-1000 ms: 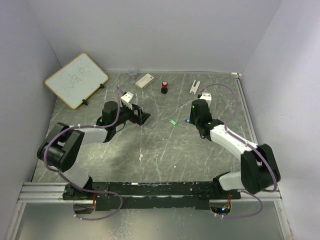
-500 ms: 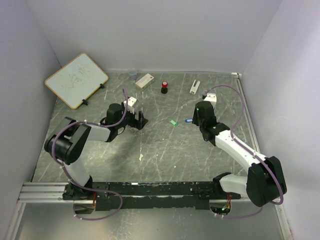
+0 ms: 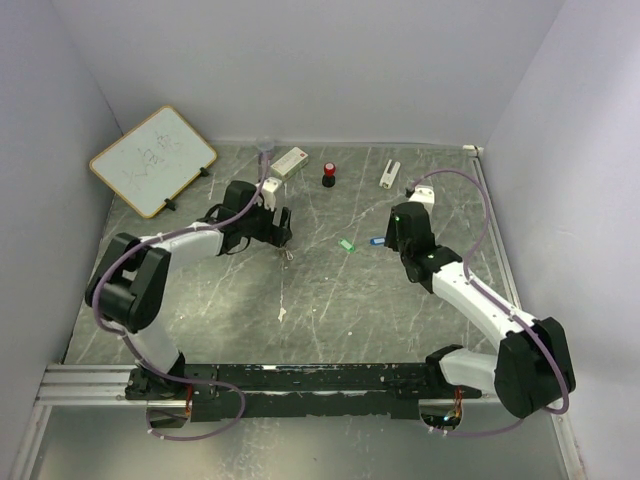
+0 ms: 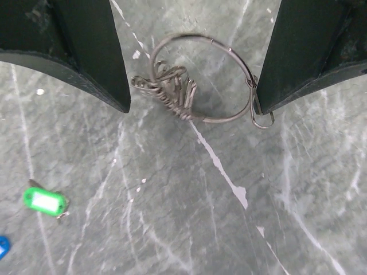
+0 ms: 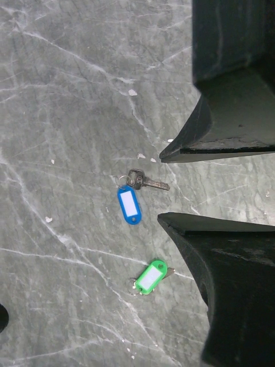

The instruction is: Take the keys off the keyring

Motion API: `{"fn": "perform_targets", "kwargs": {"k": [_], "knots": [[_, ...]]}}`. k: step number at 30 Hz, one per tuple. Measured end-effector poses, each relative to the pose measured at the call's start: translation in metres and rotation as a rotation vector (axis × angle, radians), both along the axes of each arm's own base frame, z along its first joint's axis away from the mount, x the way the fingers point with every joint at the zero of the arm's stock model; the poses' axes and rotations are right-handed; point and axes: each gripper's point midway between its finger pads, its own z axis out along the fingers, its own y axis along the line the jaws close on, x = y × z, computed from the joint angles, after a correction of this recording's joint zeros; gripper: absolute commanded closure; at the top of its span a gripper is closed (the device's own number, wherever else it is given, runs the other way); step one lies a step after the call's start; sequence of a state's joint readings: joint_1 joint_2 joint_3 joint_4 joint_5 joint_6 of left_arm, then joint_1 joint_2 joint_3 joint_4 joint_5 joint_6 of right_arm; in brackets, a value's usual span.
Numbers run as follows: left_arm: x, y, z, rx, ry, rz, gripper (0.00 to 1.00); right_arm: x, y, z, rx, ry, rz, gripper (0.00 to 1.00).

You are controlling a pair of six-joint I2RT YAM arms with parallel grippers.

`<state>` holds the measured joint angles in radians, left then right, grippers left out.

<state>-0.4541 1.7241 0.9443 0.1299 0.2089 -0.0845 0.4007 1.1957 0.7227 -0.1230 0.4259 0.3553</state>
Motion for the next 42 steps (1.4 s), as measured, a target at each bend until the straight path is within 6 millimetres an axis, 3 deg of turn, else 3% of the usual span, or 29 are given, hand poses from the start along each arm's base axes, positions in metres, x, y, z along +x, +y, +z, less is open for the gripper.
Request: {"fn": "perform_targets", "kwargs": {"k": [3,8,11,15,18,27,32,36,39,42], "knots": [[-0.002,0.001,0.025,-0.001,-0.021,-0.008,0.01,0.0,0.0,0.004,0.007,-0.011,0.003,0.62],[-0.013,0.002,0.06,-0.03,-0.06,-0.034,0.01,-0.002,0.007,0.008,0.034,-0.022,0.036,0.77],[-0.018,-0.002,0.065,-0.051,-0.058,-0.06,0.01,-0.004,0.021,0.006,0.084,-0.032,0.107,0.73],[-0.027,-0.01,0.062,-0.088,-0.04,-0.112,0.01,-0.01,0.047,0.008,0.184,-0.07,0.233,0.6],[-0.039,-0.019,0.057,-0.136,-0.022,-0.171,0.01,-0.009,0.064,0.018,0.254,-0.109,0.303,0.57],[-0.076,-0.038,0.079,-0.283,-0.074,-0.36,0.01,0.018,0.127,0.058,0.414,-0.181,0.477,0.61],[-0.086,-0.044,0.099,-0.318,-0.131,-0.43,0.01,0.026,0.179,0.065,0.409,-0.168,0.57,0.63],[-0.089,-0.047,0.103,-0.322,-0.153,-0.457,0.02,0.025,0.224,0.067,0.39,-0.156,0.645,0.66],[-0.09,-0.047,0.101,-0.319,-0.154,-0.46,0.02,0.026,0.246,0.067,0.38,-0.148,0.678,0.68],[-0.092,-0.047,0.097,-0.314,-0.149,-0.462,0.02,0.032,0.254,0.063,0.373,-0.133,0.68,0.69]]}}
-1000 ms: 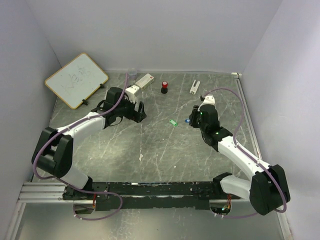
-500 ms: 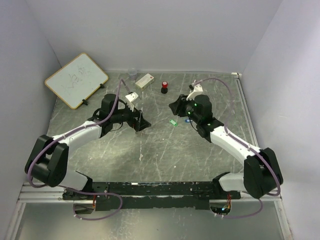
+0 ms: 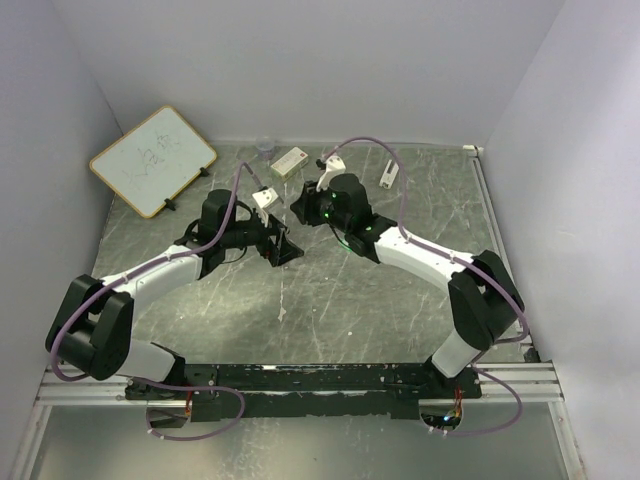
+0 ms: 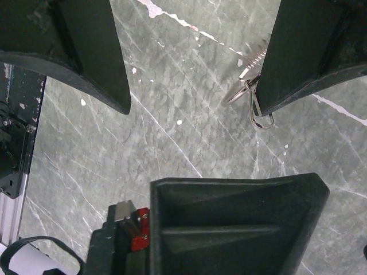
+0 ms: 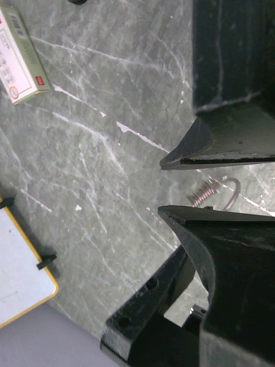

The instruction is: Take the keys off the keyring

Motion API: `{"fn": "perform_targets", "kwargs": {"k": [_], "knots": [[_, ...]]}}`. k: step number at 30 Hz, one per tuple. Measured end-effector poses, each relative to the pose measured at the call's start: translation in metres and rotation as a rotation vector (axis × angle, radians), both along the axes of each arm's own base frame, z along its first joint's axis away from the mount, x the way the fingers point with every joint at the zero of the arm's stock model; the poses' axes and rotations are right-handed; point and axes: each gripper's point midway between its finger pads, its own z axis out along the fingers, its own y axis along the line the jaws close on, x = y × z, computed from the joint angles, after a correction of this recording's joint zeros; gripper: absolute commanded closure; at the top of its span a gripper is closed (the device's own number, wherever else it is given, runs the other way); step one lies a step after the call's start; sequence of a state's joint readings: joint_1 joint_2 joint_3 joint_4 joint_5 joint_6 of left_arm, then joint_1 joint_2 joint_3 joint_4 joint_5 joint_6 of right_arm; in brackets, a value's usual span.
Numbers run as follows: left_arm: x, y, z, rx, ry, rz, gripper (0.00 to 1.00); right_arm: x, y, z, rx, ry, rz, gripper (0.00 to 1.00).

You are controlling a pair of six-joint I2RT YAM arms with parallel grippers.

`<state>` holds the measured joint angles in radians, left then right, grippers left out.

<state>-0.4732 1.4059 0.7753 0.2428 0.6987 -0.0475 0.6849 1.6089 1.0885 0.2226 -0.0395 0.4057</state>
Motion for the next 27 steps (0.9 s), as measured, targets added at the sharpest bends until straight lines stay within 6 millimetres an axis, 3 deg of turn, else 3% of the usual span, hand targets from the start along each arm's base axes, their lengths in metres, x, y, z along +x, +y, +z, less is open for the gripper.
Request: {"fn": "perform_targets", "kwargs": {"k": [5,18,27], "knots": [[0.003,0.001,-0.001,0.012,-0.014,0.017,0.02,0.002,0.002,-0.011,-0.025,0.027,-0.003,0.7],[0.017,0.008,-0.004,0.04,-0.039,0.097,0.02,-0.017,0.017,-0.038,-0.082,0.081,0.037,0.72],[0.02,0.008,-0.009,0.057,-0.041,0.123,0.02,-0.02,0.021,-0.04,-0.099,0.081,0.032,0.72]]}}
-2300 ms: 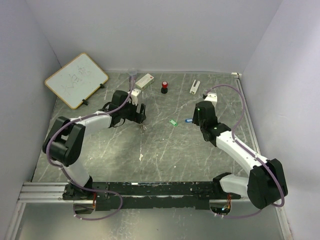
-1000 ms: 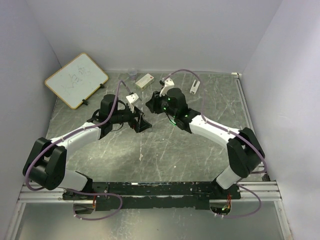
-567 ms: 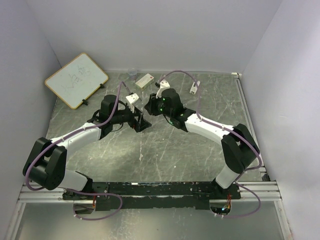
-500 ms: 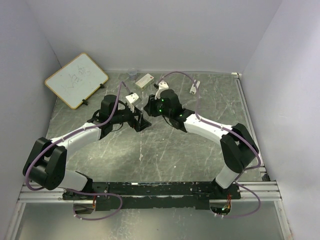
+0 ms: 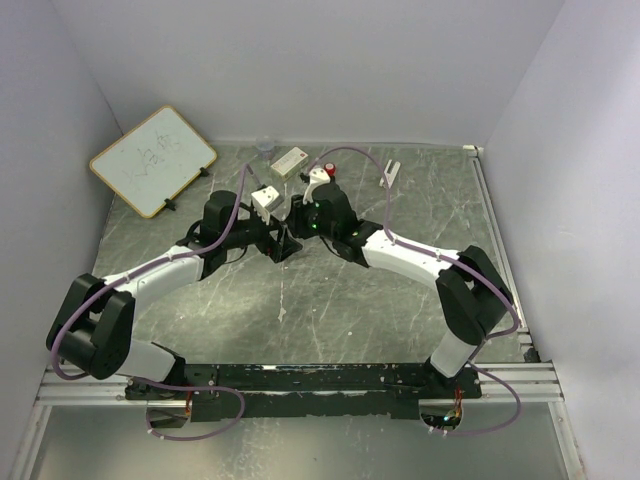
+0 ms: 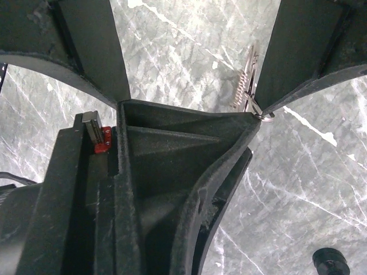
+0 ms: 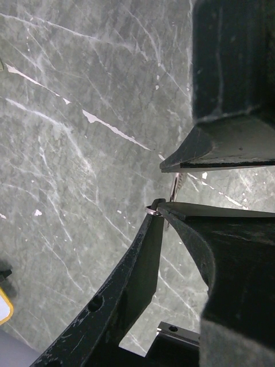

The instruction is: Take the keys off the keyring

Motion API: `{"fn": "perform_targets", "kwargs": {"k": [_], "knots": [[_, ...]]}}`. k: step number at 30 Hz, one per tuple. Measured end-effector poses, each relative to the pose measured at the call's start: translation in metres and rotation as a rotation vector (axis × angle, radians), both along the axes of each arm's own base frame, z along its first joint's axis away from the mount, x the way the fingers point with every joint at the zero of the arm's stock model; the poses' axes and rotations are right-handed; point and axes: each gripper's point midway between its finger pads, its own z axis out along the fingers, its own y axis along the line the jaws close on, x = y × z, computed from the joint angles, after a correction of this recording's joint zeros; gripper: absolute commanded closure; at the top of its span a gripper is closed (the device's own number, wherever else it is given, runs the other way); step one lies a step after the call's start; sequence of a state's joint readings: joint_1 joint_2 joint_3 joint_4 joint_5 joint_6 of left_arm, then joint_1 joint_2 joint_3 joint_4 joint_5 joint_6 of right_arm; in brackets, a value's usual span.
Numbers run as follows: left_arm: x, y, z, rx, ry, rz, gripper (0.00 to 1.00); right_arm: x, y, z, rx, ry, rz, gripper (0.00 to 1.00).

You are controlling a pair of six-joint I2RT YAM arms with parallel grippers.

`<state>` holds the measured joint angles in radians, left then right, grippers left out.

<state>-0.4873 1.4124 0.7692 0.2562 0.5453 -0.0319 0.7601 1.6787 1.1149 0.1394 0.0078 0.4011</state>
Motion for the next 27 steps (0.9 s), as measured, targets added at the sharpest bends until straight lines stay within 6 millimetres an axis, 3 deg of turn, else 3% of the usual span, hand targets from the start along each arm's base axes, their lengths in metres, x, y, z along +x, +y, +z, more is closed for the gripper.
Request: {"fn": "perform_targets", "kwargs": {"k": [12,27], "knots": [[-0.005,-0.003,-0.019,0.026,0.033,-0.001,0.02,0.002,0.011,0.021,0.011,-0.045,0.009,0.72],[0.001,-0.001,-0.025,0.045,0.039,0.029,0.02,-0.006,0.013,0.014,-0.006,-0.022,0.036,0.78]]}}
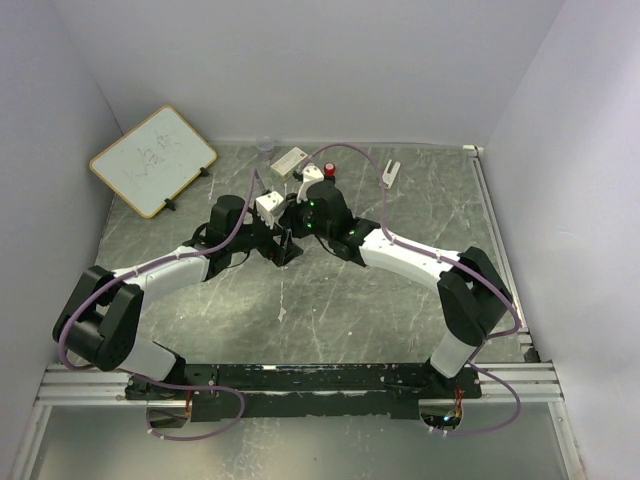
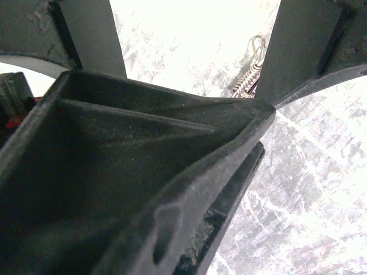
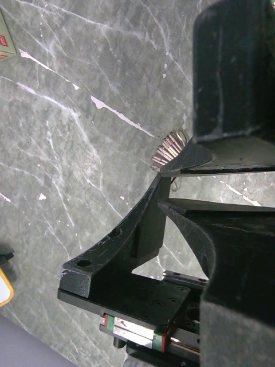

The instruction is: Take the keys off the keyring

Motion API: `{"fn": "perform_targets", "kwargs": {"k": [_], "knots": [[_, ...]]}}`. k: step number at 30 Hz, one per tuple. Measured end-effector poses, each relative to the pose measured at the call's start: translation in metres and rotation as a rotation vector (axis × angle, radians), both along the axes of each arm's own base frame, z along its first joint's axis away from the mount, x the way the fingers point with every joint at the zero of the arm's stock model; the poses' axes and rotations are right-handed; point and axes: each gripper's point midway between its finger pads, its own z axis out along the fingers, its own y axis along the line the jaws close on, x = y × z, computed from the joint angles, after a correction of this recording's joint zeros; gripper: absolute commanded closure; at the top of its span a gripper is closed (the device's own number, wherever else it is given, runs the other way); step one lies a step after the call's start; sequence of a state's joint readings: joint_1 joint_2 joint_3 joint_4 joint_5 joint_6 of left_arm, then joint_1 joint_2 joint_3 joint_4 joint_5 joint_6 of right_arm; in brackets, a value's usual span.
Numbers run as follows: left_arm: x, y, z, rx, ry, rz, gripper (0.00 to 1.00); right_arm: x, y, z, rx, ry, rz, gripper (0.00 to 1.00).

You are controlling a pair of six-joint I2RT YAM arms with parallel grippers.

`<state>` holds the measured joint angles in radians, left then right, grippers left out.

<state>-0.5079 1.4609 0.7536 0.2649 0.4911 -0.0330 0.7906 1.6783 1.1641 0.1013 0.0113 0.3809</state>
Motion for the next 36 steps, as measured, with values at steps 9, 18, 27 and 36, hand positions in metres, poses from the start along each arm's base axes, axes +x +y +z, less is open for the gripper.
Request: {"fn": "perform_targets", "kwargs": {"k": [9,18,27,36], "knots": [[0.0,0.0,0.0,-0.004,0.011,0.008,0.02,-0.002,0.0,-0.009,-0.006,0.013,0.009,0.8],[0.0,0.005,-0.005,0.004,0.049,0.042,0.02,0.0,0.006,-0.019,0.002,0.027,0.026,0.82],[0.0,0.006,-0.007,0.004,0.061,0.051,0.02,0.004,0.006,-0.022,-0.013,0.024,0.032,0.69],[-0.003,0.002,-0.007,0.016,0.034,0.014,0.02,-0.002,0.009,-0.034,-0.045,0.063,0.069,0.69]]}}
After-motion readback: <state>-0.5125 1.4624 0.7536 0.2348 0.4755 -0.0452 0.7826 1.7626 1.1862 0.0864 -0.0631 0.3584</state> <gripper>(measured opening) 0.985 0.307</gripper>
